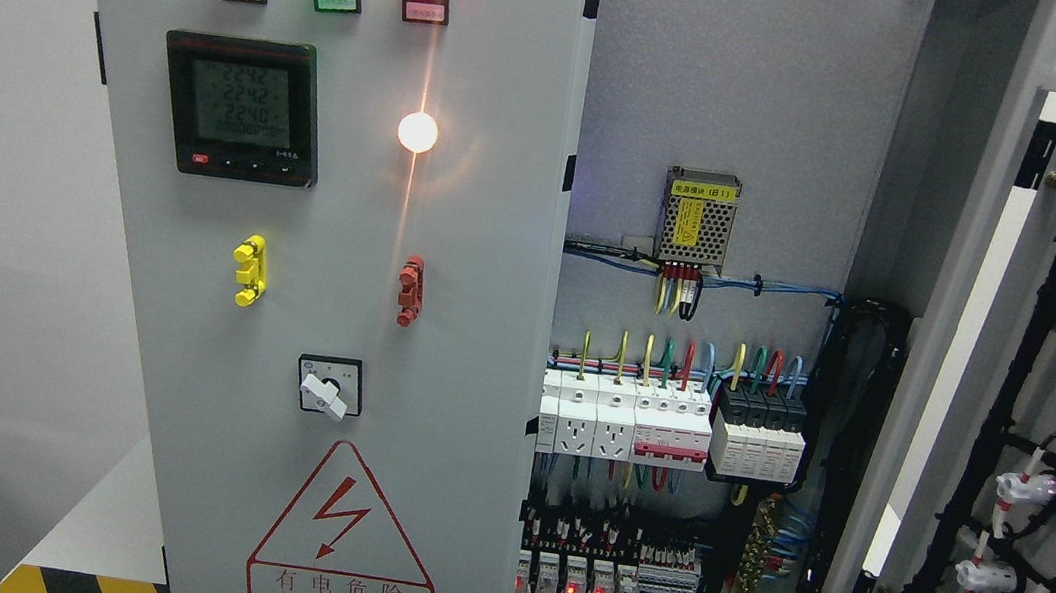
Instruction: Open door with both hands
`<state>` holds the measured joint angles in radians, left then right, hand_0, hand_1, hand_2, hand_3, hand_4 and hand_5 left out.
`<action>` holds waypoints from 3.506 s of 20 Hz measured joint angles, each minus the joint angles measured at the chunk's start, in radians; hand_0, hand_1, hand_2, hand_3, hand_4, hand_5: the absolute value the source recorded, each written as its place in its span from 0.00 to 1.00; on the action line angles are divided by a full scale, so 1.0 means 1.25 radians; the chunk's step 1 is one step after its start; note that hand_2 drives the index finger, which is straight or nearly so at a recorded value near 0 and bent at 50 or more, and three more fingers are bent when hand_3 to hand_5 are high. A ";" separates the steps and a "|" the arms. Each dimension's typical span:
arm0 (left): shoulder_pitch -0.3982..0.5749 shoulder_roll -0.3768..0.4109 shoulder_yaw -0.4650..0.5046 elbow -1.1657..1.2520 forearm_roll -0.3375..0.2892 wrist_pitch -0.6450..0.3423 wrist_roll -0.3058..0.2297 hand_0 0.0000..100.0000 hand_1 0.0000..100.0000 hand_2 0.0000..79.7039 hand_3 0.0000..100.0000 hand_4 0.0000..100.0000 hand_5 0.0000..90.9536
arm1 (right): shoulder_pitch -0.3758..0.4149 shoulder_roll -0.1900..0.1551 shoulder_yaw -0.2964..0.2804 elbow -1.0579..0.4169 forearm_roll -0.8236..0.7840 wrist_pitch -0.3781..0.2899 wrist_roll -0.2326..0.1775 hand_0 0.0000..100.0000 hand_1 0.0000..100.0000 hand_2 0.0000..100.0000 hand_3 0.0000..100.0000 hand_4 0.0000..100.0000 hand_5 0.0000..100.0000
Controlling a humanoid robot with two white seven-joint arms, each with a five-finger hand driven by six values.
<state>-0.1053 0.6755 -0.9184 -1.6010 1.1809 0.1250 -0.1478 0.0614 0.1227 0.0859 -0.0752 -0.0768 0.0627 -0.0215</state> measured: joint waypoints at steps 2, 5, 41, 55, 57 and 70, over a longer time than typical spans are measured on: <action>0.043 -0.013 0.033 0.062 -0.012 0.000 -0.001 0.00 0.00 0.00 0.00 0.00 0.00 | 0.000 0.000 0.000 0.000 0.000 0.000 0.000 0.00 0.00 0.00 0.00 0.00 0.00; 0.084 -0.039 0.078 0.165 -0.026 -0.006 -0.003 0.00 0.00 0.00 0.00 0.00 0.00 | 0.000 0.000 0.000 0.000 0.000 0.000 0.000 0.00 0.00 0.00 0.00 0.00 0.00; 0.029 -0.445 0.321 1.289 -0.494 -0.173 -0.180 0.00 0.00 0.00 0.00 0.00 0.00 | 0.001 0.000 -0.001 0.000 -0.002 0.000 0.000 0.00 0.00 0.00 0.00 0.00 0.00; 0.034 -0.481 0.349 1.395 -0.581 -0.175 -0.179 0.00 0.00 0.00 0.00 0.00 0.00 | 0.032 -0.004 0.000 -0.051 -0.003 -0.003 0.000 0.00 0.00 0.00 0.00 0.00 0.00; 0.036 -0.484 0.351 1.400 -0.584 -0.175 -0.179 0.00 0.00 0.00 0.00 0.00 0.00 | 0.048 -0.005 0.000 -0.070 -0.003 -0.003 0.000 0.00 0.00 0.00 0.00 0.00 0.00; 0.042 -0.492 0.356 1.420 -0.590 -0.175 -0.153 0.00 0.00 0.00 0.00 0.00 0.00 | 0.256 -0.031 0.014 -0.513 -0.007 -0.002 0.000 0.00 0.00 0.00 0.00 0.00 0.00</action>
<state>-0.0530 0.0603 -0.4729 0.1738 0.4440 -0.0940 -0.3386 0.3815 0.0840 0.1031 -0.7168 -0.0854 0.0597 -0.0214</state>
